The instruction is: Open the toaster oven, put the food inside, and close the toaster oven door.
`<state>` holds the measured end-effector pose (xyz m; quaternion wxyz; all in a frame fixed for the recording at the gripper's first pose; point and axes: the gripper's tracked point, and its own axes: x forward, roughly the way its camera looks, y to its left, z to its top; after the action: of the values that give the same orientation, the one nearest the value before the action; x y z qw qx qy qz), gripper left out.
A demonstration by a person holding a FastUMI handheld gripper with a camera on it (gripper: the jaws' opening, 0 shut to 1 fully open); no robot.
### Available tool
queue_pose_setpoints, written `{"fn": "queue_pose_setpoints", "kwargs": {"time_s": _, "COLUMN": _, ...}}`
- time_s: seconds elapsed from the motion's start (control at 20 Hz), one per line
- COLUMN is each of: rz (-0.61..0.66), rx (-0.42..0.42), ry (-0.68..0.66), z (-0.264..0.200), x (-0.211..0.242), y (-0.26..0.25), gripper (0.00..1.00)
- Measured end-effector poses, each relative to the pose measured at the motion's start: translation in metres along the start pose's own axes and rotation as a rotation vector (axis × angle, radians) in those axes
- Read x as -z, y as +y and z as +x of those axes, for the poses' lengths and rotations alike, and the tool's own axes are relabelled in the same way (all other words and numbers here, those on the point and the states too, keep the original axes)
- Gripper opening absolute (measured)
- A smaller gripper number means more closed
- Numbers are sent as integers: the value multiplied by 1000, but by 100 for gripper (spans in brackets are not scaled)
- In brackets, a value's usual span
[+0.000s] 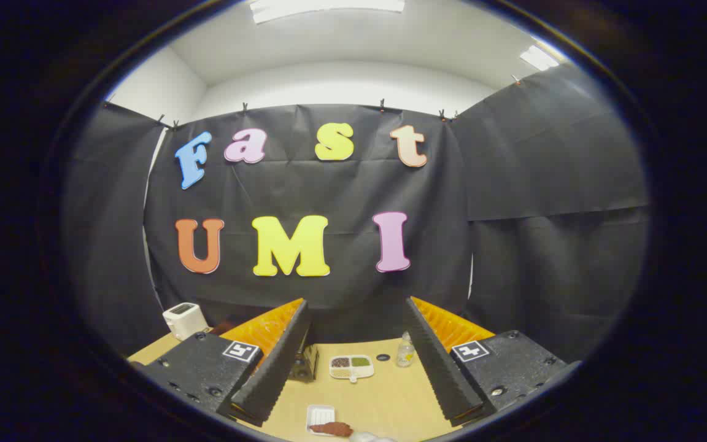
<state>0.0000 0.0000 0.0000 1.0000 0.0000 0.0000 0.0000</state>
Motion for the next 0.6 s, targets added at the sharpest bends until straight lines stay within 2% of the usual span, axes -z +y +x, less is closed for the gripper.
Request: {"fn": "queue_pose_setpoints", "kwargs": {"time_s": 0.6, "rz": 4, "rx": -26, "ry": 1, "z": 6, "x": -1, "y": 19, "gripper": 99}}
